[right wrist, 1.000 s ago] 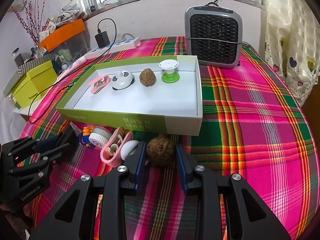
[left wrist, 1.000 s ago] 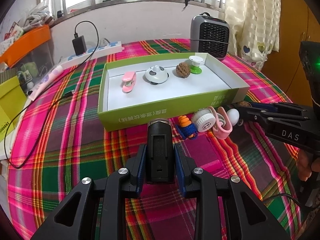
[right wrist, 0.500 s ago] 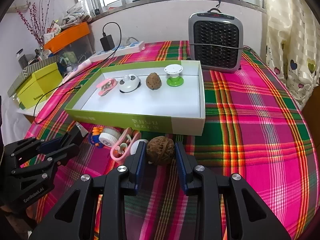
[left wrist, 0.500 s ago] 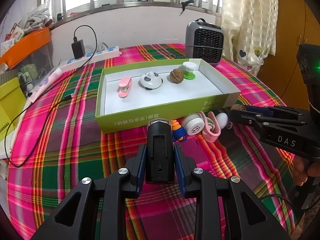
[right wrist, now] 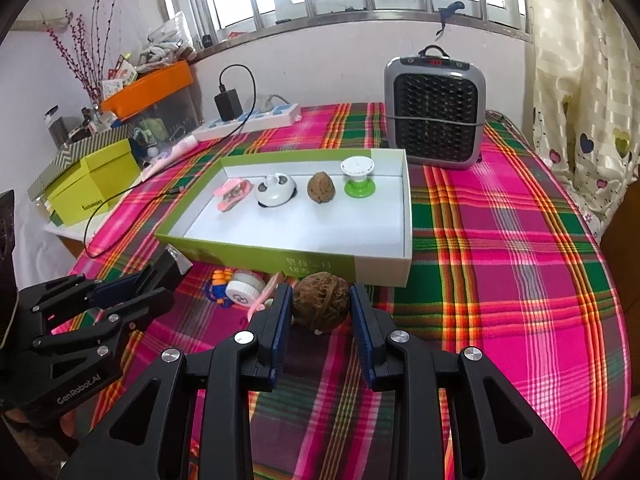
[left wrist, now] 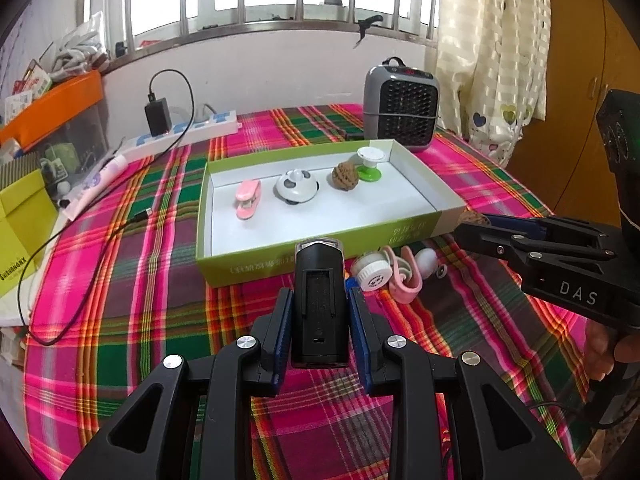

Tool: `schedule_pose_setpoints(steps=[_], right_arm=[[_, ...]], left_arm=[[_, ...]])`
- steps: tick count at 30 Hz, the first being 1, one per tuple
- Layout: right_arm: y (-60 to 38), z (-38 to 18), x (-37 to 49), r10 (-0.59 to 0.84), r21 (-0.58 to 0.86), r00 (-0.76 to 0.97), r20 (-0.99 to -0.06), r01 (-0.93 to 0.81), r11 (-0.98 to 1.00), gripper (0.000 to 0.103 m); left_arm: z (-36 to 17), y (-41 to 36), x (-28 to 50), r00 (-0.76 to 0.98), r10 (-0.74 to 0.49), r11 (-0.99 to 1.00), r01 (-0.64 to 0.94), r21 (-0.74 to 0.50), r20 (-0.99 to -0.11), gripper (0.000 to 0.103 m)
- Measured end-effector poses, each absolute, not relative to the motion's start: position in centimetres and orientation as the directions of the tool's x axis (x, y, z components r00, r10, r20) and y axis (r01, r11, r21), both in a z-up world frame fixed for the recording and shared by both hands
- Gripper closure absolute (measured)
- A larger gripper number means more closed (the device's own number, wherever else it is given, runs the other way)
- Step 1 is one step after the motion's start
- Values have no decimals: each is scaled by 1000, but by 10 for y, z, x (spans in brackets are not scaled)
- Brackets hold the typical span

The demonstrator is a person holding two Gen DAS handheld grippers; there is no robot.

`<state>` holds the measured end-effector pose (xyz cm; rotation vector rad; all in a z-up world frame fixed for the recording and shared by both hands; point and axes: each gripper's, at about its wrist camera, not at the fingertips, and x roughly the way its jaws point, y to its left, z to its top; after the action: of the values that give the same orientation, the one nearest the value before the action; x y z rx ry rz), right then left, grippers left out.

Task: Organize objects
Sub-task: 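Lift the black cylinder and walnut and carry both into the box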

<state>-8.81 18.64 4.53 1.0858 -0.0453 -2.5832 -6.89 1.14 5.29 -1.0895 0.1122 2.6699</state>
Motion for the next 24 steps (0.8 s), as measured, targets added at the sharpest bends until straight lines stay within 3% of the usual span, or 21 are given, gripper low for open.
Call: schedule_pose_setpoints(steps=[24], right_arm=[[179,61,-110,-332,154,-662,-672,313,-937,72]], left_arm=[[65,9,-98,-698,213,-967,-251,-45,-684,78]])
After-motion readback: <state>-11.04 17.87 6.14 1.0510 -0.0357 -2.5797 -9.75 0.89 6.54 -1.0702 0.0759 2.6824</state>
